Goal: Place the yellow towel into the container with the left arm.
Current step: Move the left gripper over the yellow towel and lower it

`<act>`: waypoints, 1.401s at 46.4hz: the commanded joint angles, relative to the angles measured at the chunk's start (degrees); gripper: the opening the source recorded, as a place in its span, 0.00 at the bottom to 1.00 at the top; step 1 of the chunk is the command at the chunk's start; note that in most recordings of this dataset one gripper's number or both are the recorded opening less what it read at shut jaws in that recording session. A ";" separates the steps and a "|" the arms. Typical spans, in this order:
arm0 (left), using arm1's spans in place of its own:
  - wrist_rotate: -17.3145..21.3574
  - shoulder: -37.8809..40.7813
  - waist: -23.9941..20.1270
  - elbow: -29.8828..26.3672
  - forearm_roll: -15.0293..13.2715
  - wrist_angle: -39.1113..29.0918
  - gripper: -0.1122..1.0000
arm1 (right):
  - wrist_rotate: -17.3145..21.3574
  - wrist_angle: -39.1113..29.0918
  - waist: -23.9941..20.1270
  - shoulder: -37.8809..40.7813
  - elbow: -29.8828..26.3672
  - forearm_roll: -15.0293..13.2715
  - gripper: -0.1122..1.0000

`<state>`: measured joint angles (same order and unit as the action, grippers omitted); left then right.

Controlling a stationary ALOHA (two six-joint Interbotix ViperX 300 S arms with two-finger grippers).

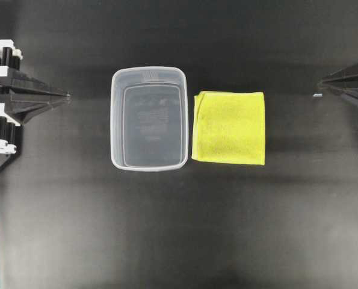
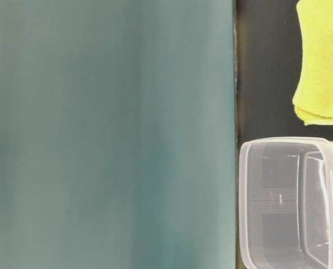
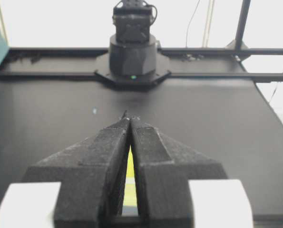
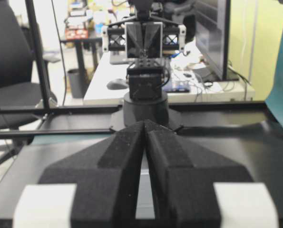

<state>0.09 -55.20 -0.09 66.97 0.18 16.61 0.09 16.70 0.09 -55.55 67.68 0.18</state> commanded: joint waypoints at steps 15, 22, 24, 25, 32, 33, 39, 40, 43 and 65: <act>-0.88 14.41 -2.02 -18.98 2.20 -17.14 0.10 | 1.14 -11.16 -0.79 -2.81 -1.58 0.44 0.10; -0.35 21.71 -1.93 -26.63 2.20 -23.73 0.10 | 1.23 -18.28 -0.53 -5.01 -1.93 0.44 0.10; -0.35 23.64 -1.93 -28.56 2.29 -25.75 0.10 | 1.23 -19.86 -0.44 -5.89 -1.93 0.44 0.11; -0.35 24.61 -1.93 -29.53 2.20 -26.81 0.10 | 1.23 -20.39 -0.44 -6.33 -1.93 0.44 0.11; -0.44 31.99 -1.67 -36.74 2.29 -33.75 0.10 | 1.23 -23.55 -0.18 -9.23 -2.02 0.44 0.16; -0.44 32.96 -1.49 -37.71 2.20 -34.63 0.10 | 1.23 -23.91 -0.18 -9.67 -2.02 0.53 0.18; -0.35 39.55 -1.32 -44.30 2.20 -39.11 0.10 | 1.14 -27.86 0.53 -12.13 -1.93 0.44 0.48; -0.35 40.52 -1.32 -45.18 2.29 -39.46 0.10 | 1.14 -28.48 0.62 -12.30 -1.93 0.44 0.53; -0.09 43.24 -1.32 -47.90 2.29 -40.61 0.11 | 1.23 -29.97 0.70 -13.27 -2.02 0.44 0.69; 2.99 65.65 -1.67 -67.85 2.29 -55.55 0.92 | 1.14 -32.08 6.24 -18.54 -2.46 0.44 0.82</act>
<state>1.67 7.03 -1.93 3.34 2.29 -36.74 1.32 -15.12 5.54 -74.00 66.36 0.53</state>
